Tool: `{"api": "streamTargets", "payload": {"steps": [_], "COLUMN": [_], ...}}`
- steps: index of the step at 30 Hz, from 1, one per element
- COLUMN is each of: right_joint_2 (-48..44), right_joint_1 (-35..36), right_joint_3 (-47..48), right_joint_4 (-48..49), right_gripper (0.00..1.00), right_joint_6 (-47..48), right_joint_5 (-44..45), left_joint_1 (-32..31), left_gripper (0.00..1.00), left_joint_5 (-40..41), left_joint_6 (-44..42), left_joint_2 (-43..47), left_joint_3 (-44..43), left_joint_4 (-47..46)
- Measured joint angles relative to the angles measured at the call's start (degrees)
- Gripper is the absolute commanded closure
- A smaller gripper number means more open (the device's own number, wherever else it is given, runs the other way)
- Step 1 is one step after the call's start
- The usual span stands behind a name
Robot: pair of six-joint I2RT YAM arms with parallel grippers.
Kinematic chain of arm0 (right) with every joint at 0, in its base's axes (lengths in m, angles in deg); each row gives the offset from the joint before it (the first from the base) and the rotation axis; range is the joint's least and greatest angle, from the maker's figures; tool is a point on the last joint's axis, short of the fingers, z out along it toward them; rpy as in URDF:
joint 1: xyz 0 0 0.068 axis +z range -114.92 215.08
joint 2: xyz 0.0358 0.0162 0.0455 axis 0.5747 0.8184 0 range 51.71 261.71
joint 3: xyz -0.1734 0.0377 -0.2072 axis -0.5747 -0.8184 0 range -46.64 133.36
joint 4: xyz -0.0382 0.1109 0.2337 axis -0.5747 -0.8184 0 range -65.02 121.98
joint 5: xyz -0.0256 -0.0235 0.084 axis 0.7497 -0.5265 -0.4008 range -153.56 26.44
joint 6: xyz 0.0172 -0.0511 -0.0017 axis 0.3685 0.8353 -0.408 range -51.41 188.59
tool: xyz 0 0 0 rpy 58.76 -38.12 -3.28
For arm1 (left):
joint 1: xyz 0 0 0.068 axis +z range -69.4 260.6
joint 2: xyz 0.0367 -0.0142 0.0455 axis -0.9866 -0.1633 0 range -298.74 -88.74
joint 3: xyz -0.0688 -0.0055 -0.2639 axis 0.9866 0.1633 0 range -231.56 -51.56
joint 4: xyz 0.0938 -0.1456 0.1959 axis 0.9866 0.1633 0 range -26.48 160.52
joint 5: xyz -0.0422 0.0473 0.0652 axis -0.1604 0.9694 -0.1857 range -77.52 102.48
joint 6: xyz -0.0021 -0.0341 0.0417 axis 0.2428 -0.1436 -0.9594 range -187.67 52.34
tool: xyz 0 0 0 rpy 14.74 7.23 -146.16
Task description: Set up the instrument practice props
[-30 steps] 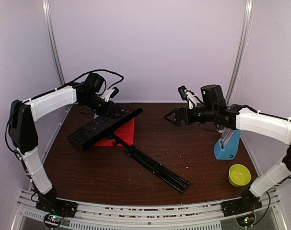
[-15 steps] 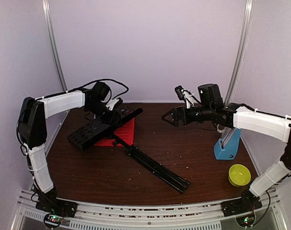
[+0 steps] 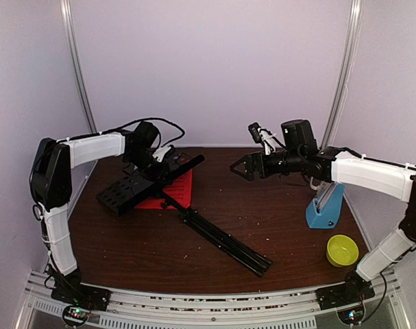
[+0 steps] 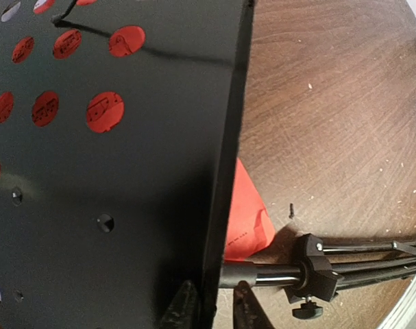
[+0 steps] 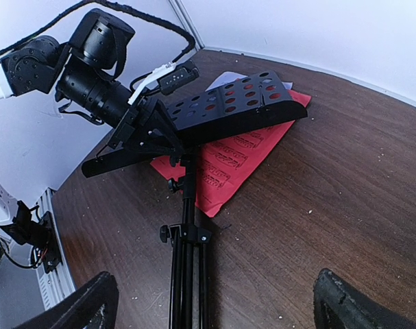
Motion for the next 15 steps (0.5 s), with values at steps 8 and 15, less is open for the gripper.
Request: {"api": "streamTargets", "payload": {"steps": [8, 15], "right_joint_2": [0.5, 0.7], "right_joint_1": [0.0, 0.0], "right_joint_3": [0.0, 0.0], "right_joint_4": [0.2, 1.4], "right_gripper": [0.00, 0.00], "right_joint_6": [-0.1, -1.2], "right_joint_5": [-0.6, -1.3], "left_joint_1": [0.1, -0.3], "left_gripper": [1.00, 1.00], "left_joint_5": [1.7, 3.0], "left_joint_6": [-1.6, -2.9], "left_joint_2": [-0.3, -0.3], "left_joint_3": [-0.8, -1.7], "left_joint_4": [0.3, 2.6]}}
